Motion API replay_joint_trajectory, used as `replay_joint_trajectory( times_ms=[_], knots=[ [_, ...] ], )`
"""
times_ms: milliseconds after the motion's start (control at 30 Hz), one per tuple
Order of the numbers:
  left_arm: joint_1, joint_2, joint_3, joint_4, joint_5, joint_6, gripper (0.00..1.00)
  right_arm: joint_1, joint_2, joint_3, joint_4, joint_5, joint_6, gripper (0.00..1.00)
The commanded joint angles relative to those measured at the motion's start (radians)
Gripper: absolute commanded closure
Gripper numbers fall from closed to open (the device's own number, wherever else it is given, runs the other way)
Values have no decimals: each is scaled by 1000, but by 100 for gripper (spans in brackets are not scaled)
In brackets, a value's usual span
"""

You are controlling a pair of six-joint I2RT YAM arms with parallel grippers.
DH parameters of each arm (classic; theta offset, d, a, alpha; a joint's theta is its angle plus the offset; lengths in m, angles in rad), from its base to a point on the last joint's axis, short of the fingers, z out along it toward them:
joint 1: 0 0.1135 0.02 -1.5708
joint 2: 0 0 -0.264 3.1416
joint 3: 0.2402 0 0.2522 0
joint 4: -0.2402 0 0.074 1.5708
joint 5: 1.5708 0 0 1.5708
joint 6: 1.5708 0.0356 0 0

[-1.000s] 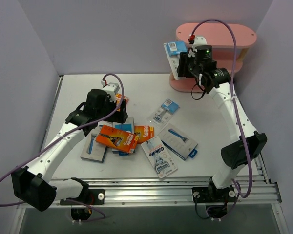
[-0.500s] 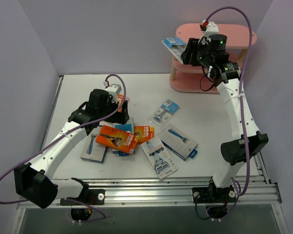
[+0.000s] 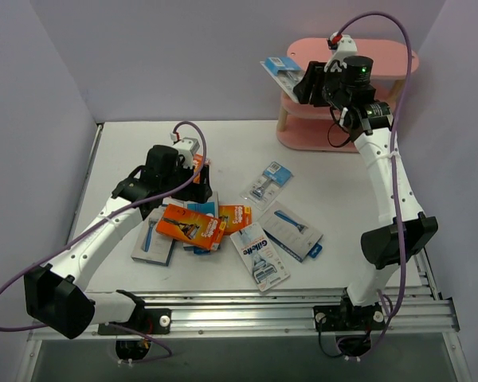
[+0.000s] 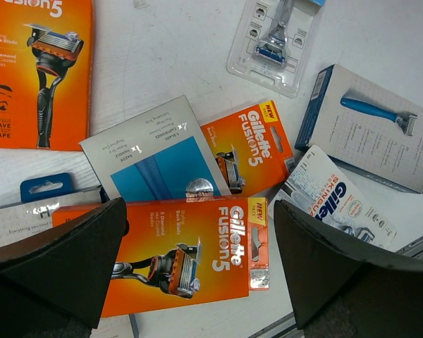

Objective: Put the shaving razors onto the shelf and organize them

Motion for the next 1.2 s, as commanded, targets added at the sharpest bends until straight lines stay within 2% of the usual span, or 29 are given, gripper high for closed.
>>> replay_joint_trajectory(
  times_ms=[0,167,300,567,1167],
  knots=[
    [3,-5,26,30,17,-7,6,-12,-46,-6,108,-66,14,100],
    [6,-4,26,30,21,-7,6,-17,-70,-37,165,-120,39,100],
    [10,-2,27,30,25,-9,6,-24,-75,-35,186,-97,49,100],
    [11,1,26,30,30,-9,6,-69,-24,49,153,40,49,100],
    [10,16,24,39,67,-19,6,-84,138,277,48,288,-132,100]
  ],
)
